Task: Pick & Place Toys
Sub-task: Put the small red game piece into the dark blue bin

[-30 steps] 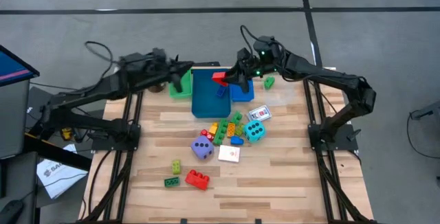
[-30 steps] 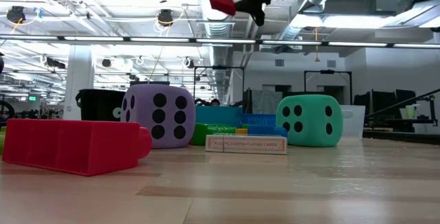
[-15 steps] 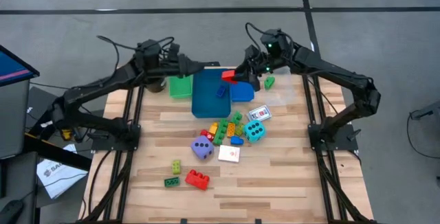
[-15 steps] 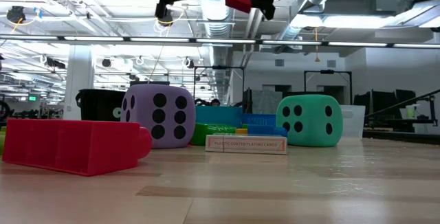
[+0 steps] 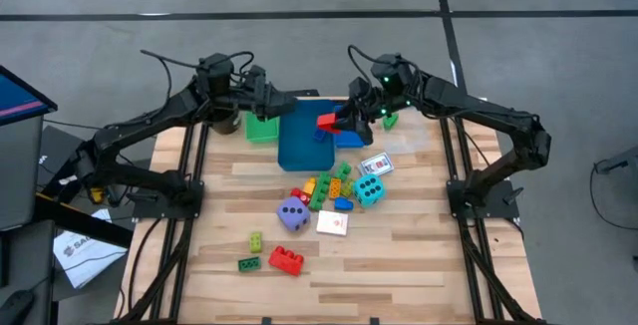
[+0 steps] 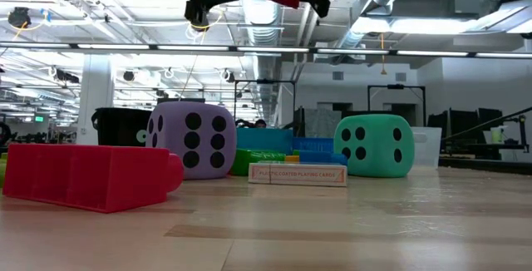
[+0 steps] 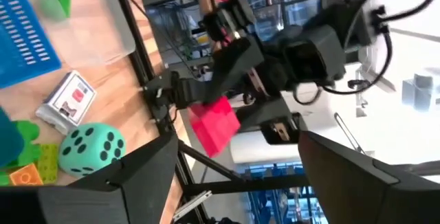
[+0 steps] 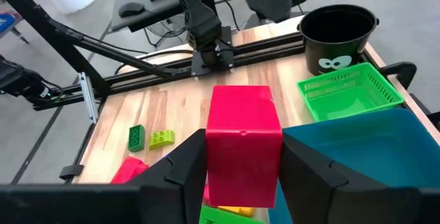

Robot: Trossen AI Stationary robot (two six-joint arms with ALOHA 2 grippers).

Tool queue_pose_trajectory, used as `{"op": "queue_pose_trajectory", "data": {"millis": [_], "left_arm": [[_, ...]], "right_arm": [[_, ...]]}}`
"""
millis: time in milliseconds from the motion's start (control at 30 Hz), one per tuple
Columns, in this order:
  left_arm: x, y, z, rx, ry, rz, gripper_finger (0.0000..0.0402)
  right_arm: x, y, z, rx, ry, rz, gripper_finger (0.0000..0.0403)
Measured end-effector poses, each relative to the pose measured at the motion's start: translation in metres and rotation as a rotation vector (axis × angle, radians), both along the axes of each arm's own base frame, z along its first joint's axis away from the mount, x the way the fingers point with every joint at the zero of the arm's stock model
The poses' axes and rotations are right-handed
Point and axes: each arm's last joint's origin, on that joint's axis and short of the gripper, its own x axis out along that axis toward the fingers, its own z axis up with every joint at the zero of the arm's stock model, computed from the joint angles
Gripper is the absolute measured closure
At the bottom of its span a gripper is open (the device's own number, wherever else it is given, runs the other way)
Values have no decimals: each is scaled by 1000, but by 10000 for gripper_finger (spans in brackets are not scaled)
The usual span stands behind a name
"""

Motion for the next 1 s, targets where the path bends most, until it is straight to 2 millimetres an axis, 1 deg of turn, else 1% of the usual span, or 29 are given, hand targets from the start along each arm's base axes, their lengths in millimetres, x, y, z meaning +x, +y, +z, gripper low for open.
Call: {"op": "queue_pose_trajectory", "data": {"millis": [67,200,333,533,667,867,1000], "left_arm": [[1,-1,-1,0,1,-6,104],[8,-5,-11,-59,35,-24,104],[24,-9,-18,-70,35,-61,104],[51,-13,-25,-97,-44,-108,104],[62,-14,-32,-122,-52,-125,104],[72,-16,-41,-149,-32,-141,104],[74,-17,-40,-145,-60,-142,104]], "right_arm": [[1,2,0,-7,3,-5,253],[3,7,0,-8,2,3,249],[3,7,0,-13,0,4,252],[3,7,0,-15,-2,3,251],[4,8,0,-17,-1,8,249],[4,8,0,-16,-2,12,255],[4,8,0,-15,-2,12,249]]}}
